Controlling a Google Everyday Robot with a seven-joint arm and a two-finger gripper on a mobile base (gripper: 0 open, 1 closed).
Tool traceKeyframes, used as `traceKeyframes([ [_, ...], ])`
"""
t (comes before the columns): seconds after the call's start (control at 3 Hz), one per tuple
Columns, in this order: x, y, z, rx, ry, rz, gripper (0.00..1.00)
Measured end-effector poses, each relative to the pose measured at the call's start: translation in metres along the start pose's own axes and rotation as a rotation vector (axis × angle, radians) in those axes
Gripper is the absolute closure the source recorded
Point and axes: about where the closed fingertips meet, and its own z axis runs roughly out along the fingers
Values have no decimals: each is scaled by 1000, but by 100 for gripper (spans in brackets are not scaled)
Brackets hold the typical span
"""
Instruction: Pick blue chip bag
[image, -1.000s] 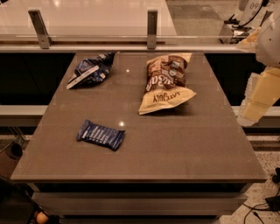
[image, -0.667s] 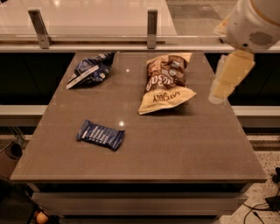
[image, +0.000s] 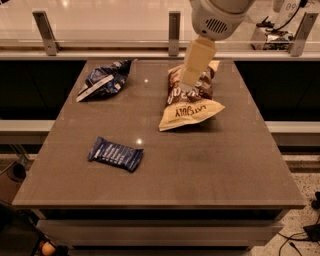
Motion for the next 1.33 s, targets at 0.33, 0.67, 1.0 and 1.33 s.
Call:
traceKeyframes([
  [0.33,-47,1,25,-10,-23,9,0],
  [0.67,-48,1,25,-10,-23,9,0],
  [1.0,-55,4,63,-82,-53,21,0],
  [1.33,-66,19,116,-180,-130,53,0],
])
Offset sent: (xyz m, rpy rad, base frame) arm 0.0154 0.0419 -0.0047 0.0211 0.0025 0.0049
